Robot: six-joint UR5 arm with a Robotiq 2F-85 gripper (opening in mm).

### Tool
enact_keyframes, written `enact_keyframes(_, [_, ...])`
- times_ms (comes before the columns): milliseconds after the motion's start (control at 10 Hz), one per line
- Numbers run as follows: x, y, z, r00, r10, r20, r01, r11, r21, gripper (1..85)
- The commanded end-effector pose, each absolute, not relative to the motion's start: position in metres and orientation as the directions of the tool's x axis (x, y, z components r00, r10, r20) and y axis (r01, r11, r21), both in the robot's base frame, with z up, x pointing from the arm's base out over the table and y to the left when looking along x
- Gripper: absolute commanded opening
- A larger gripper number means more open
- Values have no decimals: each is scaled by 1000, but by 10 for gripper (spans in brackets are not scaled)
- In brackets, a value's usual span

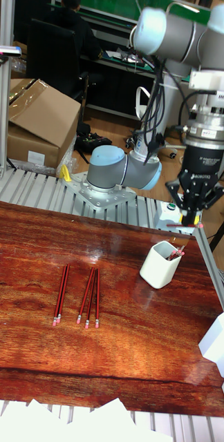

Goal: Put the pen into the pen holder

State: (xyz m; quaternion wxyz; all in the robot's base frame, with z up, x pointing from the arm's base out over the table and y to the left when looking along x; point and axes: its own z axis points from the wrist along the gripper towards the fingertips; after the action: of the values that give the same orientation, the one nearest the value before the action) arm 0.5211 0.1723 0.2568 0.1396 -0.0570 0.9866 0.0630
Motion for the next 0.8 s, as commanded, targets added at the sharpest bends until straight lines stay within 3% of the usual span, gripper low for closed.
enact_keyframes(0, [533, 176, 239, -914, -118, -388, -164, 983, 87, 10])
enact_keyframes(700, [528, 182, 217, -889, -78, -451, -148, 982, 122, 10])
